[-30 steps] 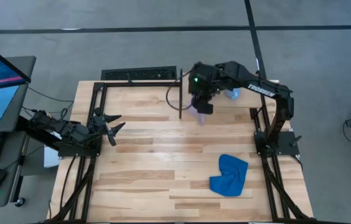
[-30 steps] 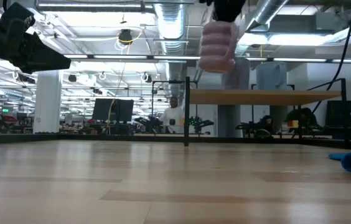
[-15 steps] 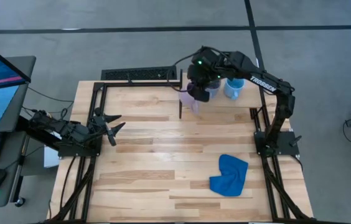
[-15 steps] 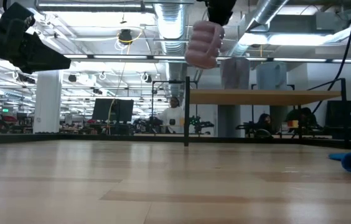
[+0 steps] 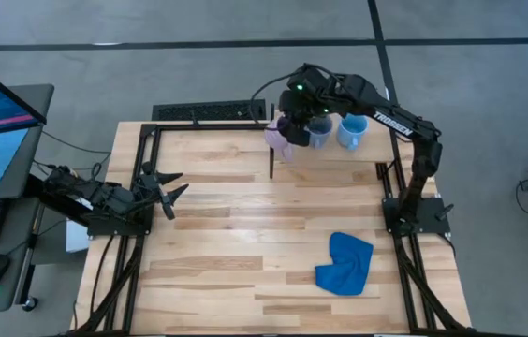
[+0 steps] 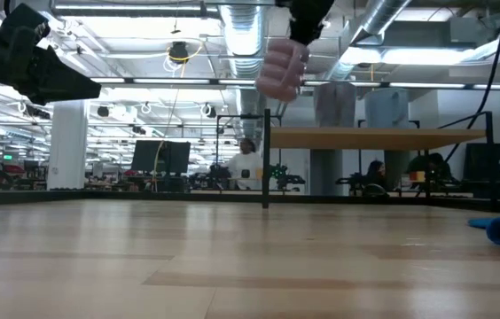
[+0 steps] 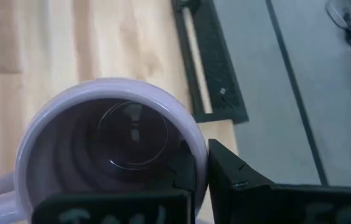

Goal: Stack small to large cups/mugs on shelf
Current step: Put the purple mug on the shelf

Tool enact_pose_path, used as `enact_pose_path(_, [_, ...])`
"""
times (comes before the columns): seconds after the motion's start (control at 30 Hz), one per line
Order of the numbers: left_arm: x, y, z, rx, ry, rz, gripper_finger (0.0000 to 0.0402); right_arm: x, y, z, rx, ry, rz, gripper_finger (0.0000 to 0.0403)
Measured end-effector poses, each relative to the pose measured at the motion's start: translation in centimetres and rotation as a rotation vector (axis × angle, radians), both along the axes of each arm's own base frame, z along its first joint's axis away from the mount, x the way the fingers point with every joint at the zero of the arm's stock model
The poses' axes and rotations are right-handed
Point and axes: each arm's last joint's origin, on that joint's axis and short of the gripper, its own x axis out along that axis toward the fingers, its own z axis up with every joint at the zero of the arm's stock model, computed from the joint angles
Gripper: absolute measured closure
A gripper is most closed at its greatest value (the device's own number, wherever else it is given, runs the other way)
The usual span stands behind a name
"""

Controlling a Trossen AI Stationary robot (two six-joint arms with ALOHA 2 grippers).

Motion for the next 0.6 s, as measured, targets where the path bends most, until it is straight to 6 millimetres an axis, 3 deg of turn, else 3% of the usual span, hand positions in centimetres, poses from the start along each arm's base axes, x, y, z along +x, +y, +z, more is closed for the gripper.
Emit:
enact_pose_path(0.23, [0.0,0.0,0.0,0.000,0.001,0.000,0.0217,0.0,-2.2,-1.6,-0.015,0.087,-0.088,0.0371])
enact_pose_path(0.6, [0.0,0.0,0.0,0.001,0.003,0.000,0.0217,0.8,-3.6,-3.8,0.019,0.174,-0.114,0.0371])
